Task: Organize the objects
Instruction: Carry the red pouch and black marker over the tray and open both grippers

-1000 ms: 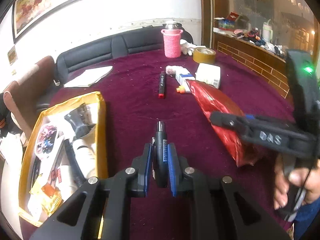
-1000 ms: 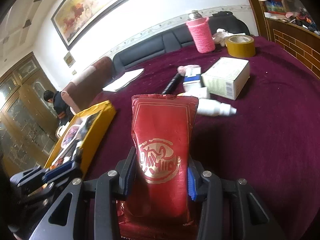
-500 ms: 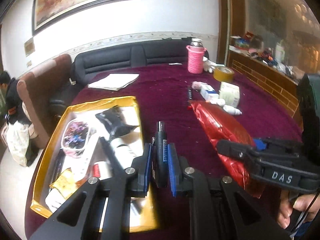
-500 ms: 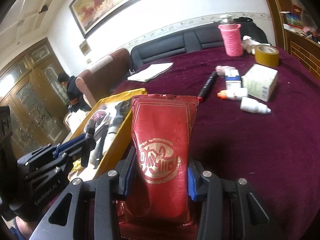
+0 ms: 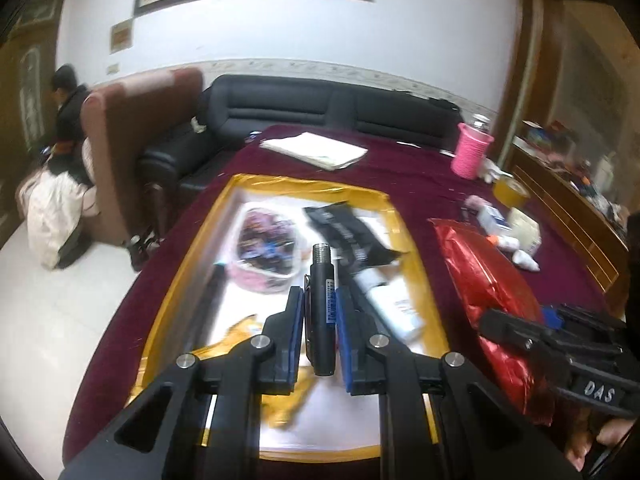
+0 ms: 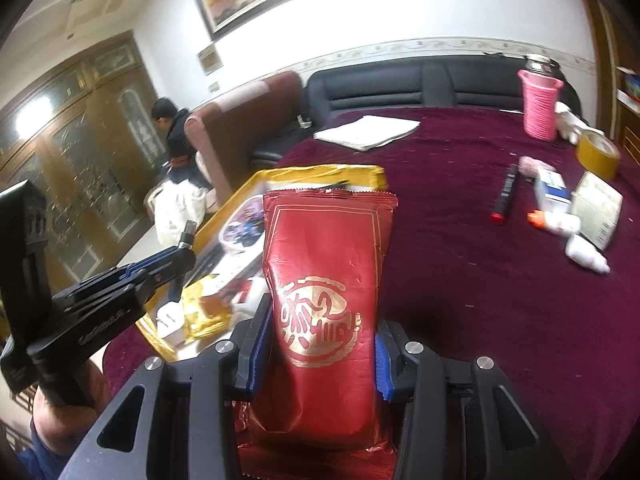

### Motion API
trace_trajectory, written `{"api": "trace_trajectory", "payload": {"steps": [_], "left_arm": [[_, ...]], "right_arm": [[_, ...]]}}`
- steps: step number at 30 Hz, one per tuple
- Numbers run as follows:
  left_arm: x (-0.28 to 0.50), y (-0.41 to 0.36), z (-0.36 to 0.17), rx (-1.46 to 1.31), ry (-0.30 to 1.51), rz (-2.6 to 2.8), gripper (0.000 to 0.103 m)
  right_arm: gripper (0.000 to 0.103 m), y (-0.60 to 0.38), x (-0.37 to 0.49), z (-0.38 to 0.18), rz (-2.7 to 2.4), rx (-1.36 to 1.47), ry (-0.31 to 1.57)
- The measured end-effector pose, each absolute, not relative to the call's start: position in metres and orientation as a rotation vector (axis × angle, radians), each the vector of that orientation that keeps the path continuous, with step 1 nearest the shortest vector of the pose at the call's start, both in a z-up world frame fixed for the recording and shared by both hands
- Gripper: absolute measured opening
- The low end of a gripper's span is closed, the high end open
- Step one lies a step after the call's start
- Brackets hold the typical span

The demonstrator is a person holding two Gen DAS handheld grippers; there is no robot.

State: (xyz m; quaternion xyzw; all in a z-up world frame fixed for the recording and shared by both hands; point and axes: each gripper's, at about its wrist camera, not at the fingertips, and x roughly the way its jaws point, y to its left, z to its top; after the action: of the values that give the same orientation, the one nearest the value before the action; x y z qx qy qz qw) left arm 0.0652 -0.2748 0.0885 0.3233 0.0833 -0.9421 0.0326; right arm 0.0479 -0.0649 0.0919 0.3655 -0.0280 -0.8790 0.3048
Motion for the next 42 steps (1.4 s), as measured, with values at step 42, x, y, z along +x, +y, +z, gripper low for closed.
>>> {"api": "trace_trajectory", "payload": {"steps": [42], "left_arm": [[0.04, -0.317, 0.042, 1.162, 0.402, -2.777, 0.015]], "right_arm": [[0.048, -0.188, 0.045, 0.052, -2.339, 0.946, 0.371]]}}
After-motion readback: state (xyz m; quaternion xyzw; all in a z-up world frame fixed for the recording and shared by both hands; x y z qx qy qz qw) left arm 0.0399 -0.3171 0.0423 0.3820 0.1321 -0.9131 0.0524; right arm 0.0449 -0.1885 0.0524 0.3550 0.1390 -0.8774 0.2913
